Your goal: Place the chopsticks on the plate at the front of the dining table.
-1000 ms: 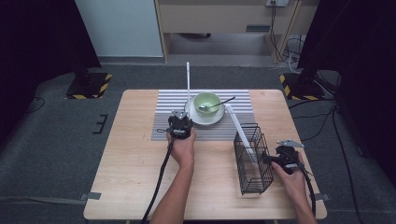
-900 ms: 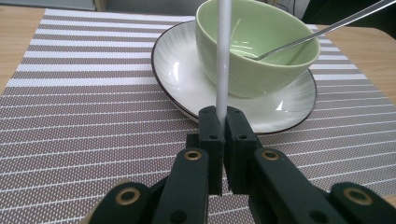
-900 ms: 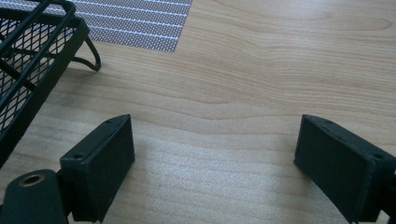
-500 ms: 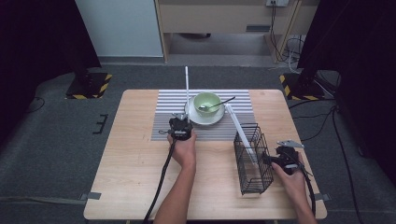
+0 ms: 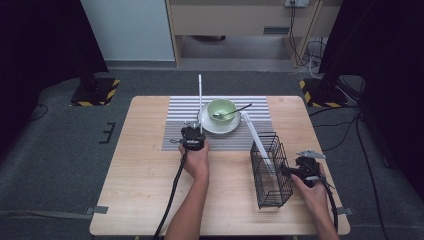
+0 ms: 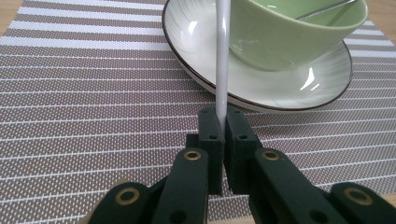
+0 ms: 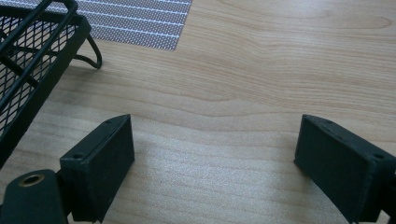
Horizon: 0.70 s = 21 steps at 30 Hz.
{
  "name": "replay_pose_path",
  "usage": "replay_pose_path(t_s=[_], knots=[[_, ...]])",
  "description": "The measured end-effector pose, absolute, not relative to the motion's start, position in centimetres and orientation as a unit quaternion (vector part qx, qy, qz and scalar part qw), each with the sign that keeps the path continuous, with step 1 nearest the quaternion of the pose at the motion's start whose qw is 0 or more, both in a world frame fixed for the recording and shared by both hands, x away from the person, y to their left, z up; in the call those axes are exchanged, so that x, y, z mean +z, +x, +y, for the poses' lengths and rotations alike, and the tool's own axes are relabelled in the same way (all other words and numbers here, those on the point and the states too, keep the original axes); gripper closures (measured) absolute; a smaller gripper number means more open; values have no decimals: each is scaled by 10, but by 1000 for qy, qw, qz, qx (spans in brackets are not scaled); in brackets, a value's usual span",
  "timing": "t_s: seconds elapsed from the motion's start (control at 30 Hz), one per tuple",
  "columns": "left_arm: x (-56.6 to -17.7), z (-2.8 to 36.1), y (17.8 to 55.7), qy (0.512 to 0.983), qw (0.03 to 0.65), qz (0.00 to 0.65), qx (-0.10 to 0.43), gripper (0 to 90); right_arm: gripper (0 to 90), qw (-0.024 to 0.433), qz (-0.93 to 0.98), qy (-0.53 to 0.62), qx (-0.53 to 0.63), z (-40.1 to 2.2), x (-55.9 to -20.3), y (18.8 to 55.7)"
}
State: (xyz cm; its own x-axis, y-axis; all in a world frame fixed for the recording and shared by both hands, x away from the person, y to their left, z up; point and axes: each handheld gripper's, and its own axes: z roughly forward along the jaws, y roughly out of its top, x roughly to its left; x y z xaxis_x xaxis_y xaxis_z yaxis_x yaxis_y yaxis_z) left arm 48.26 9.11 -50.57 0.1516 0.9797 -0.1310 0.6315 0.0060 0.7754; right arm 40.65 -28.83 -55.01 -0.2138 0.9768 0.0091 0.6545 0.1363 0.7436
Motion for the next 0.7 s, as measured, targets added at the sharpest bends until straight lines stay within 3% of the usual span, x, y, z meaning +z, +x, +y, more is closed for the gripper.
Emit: replay_pose_path(t_s=[0.7], knots=[[-516, 89, 489, 668, 368, 596, 252, 865, 117, 252, 711, 574, 320, -288, -550, 407]])
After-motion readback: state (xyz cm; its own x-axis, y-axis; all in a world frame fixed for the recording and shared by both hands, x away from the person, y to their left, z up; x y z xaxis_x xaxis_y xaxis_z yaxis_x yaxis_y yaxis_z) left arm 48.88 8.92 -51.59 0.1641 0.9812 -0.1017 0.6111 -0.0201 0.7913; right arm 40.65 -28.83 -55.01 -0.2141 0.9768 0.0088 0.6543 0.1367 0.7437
